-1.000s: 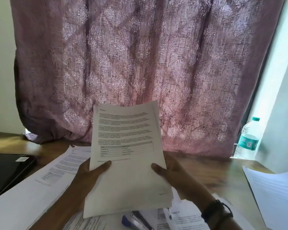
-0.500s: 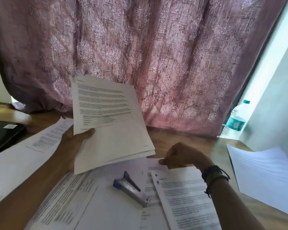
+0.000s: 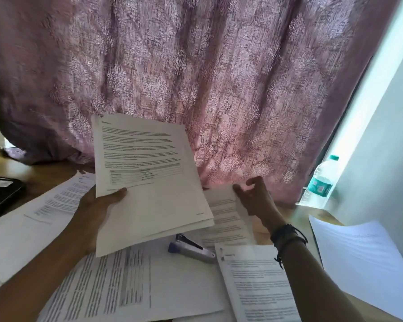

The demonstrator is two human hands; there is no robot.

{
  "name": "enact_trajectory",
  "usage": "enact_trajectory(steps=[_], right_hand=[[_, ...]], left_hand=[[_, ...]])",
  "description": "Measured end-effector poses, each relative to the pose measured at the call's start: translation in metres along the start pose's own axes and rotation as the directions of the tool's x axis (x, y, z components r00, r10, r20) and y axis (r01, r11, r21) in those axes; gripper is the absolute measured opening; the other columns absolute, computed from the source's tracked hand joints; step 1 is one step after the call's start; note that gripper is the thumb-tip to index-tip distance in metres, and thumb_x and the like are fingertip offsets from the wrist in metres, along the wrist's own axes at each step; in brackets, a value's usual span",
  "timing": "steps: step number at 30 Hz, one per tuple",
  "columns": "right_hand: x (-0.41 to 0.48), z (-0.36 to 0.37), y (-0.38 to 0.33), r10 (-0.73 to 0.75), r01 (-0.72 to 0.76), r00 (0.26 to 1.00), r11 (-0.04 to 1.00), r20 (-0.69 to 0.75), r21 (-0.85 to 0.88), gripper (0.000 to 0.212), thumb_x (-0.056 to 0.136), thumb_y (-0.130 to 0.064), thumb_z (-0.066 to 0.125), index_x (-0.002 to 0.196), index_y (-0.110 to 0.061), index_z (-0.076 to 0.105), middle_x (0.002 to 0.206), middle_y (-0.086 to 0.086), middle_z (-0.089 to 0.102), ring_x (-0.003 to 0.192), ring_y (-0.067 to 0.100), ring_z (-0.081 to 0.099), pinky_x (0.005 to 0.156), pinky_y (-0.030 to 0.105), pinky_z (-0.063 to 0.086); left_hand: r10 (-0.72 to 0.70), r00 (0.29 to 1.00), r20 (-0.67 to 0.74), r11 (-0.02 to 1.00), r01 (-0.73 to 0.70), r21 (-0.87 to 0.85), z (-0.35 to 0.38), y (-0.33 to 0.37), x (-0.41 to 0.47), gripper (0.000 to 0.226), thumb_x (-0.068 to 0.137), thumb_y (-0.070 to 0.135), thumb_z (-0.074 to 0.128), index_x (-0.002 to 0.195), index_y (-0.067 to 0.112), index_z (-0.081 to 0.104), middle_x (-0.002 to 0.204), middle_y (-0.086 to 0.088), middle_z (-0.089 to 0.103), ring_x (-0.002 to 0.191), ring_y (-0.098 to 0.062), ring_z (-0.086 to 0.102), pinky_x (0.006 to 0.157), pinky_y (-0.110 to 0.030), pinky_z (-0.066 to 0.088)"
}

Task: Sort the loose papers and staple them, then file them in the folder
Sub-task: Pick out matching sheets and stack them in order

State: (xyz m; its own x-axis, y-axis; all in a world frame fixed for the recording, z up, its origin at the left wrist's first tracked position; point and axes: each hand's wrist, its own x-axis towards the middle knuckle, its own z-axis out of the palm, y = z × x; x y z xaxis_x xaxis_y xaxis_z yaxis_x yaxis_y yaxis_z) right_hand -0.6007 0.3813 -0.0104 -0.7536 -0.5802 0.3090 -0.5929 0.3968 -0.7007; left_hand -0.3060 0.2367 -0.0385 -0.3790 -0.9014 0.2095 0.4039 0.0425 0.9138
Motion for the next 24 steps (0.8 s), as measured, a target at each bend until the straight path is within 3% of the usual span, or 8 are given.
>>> enact_trajectory(steps=[3,6,8,11,14,17,20,24], right_hand=[[-0.014,-0.016,0.006,0.19,-0.167,0.904,0.982,0.383,-0.093,0.077,0.075,-0.05,0.077,0.125,-0.008,0.036,0.112,0.011,0.066,0.082,0.021,0.07,0.064,0.033,0.061],[-0.02,-0.017,0.032,0.324,-0.223,0.827,0.939,0.46,-0.26,0.075,0.064,-0.04,0.088,0.12,-0.013,0.047,0.106,0.01,0.07,0.086,0.021,0.07,0.074,0.036,0.061],[-0.016,-0.01,0.044,0.3,-0.199,0.834,0.946,0.463,-0.255,0.056,0.064,-0.026,0.09,0.109,-0.01,0.06,0.096,0.011,0.072,0.073,0.017,0.067,0.068,0.035,0.059],[-0.009,-0.004,0.044,0.022,-0.007,0.962,0.998,0.272,-0.059,0.015,0.075,-0.016,0.083,0.076,-0.016,0.068,0.075,0.006,0.071,0.06,0.015,0.064,0.059,0.032,0.055],[-0.004,-0.01,0.033,-0.074,0.086,0.995,0.98,-0.073,0.177,0.009,0.084,-0.022,0.074,0.085,-0.015,0.068,0.083,0.004,0.074,0.078,0.025,0.071,0.067,0.035,0.057],[-0.006,-0.016,0.035,-0.041,0.017,0.982,0.991,0.185,0.131,0.032,0.079,-0.028,0.078,0.101,-0.009,0.066,0.094,0.001,0.071,0.081,0.015,0.07,0.061,0.021,0.056],[-0.013,-0.021,0.047,-0.028,0.043,0.927,0.999,0.373,-0.03,0.033,0.073,0.0,0.079,0.101,-0.002,0.064,0.092,-0.005,0.067,0.079,0.007,0.065,0.059,0.012,0.053],[-0.011,-0.031,0.034,-0.12,0.139,0.988,0.97,-0.102,0.198,0.028,0.076,0.007,0.073,0.091,-0.013,0.061,0.082,-0.001,0.065,0.072,0.011,0.061,0.057,0.009,0.047]], left_hand=[[-0.016,1.0,0.019,1.0,0.016,-0.025,0.0,-0.003,0.002,0.028,0.09,0.005,0.057,0.103,0.03,0.057,0.09,0.016,0.059,0.077,-0.003,0.054,0.061,-0.019,0.037],[-0.022,0.999,0.036,1.0,0.022,-0.01,0.001,-0.002,0.0,0.028,0.09,0.005,0.058,0.104,0.03,0.057,0.087,0.017,0.06,0.074,-0.002,0.056,0.06,-0.018,0.037],[-0.013,0.999,0.037,1.0,0.013,0.02,0.001,-0.003,0.001,0.029,0.09,0.005,0.058,0.099,0.033,0.057,0.078,0.02,0.066,0.066,0.002,0.062,0.06,-0.017,0.038],[0.014,0.998,0.054,0.997,-0.018,0.071,0.003,-0.003,-0.001,0.032,0.09,0.002,0.056,0.093,0.034,0.056,0.063,0.027,0.067,0.055,0.012,0.061,0.059,-0.017,0.04],[0.069,0.995,0.07,0.994,-0.075,0.082,0.007,0.002,-0.005,0.031,0.091,-0.002,0.052,0.092,0.03,0.054,0.068,0.017,0.064,0.056,0.011,0.059,0.05,-0.008,0.038],[0.044,0.996,0.084,0.996,-0.051,0.078,0.004,-0.001,-0.002,0.031,0.092,0.0,0.053,0.096,0.031,0.056,0.066,0.023,0.067,0.06,0.009,0.061,0.057,-0.011,0.037],[0.034,0.993,0.111,0.996,-0.042,0.076,0.002,-0.002,0.0,0.031,0.092,0.001,0.053,0.1,0.03,0.058,0.072,0.018,0.07,0.064,0.004,0.064,0.063,-0.015,0.04],[0.009,0.993,0.116,0.996,-0.02,0.092,-0.003,-0.004,-0.002,0.02,0.091,0.006,0.055,0.096,0.025,0.057,0.098,-0.003,0.068,0.067,0.004,0.064,0.067,-0.018,0.045]])
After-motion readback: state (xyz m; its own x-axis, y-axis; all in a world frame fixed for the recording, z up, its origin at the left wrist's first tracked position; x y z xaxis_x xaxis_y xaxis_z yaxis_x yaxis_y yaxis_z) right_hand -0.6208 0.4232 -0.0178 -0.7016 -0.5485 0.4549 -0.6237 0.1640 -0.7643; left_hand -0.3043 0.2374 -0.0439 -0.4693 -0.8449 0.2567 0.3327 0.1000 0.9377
